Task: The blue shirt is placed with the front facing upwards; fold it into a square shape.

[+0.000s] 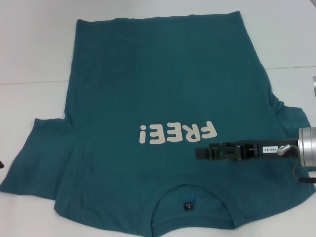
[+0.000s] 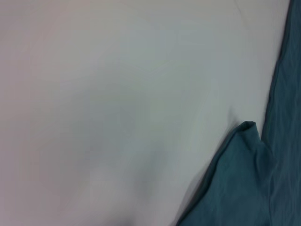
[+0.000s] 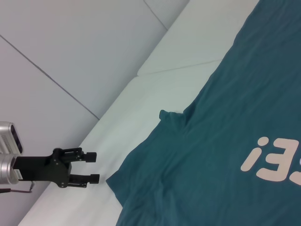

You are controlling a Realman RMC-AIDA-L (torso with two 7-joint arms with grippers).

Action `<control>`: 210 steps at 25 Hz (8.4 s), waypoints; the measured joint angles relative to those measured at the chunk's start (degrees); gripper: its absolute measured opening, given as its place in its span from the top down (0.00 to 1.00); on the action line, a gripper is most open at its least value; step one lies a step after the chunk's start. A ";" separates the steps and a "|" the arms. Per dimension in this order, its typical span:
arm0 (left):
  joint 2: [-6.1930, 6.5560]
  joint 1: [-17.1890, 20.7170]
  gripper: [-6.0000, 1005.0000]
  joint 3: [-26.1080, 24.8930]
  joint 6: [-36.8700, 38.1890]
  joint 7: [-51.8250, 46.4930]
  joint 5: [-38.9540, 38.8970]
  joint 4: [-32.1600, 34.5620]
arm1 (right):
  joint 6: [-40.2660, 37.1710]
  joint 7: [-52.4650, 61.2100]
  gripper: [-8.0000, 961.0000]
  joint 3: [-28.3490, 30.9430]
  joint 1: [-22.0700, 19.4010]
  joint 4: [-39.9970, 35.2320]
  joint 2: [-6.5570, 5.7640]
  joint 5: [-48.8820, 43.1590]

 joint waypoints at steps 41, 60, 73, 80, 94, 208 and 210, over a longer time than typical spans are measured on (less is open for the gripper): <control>0.41 -3.29 0.18 1.72 -3.48 1.15 1.20 -5.72 | 0.32 0.00 0.02 0.06 -0.73 0.09 -0.11 0.00; 0.58 -3.57 0.59 1.70 -3.42 2.21 1.74 -5.72 | 0.18 0.00 0.02 0.53 -0.87 0.09 -0.26 0.00; 0.61 -3.54 0.98 1.64 -3.74 2.24 2.71 -5.72 | 0.31 0.06 0.02 0.56 -0.87 0.09 -0.35 0.00; 0.61 -3.35 1.00 0.94 -2.93 3.78 0.62 -5.73 | 0.37 0.07 0.02 0.62 -0.87 0.09 -0.35 0.00; 0.96 -0.16 1.00 -6.62 2.17 8.21 -5.31 -4.26 | 0.04 0.51 0.02 0.85 -0.87 0.09 -0.45 0.00; -2.47 -10.29 0.25 18.67 -21.74 2.10 -11.89 -10.38 | 3.97 0.00 0.02 2.11 -1.49 1.76 -0.61 0.00; -2.47 -10.38 0.25 18.89 -22.35 2.53 -11.89 -10.38 | 3.97 0.00 0.02 2.11 -1.49 1.76 -0.61 0.00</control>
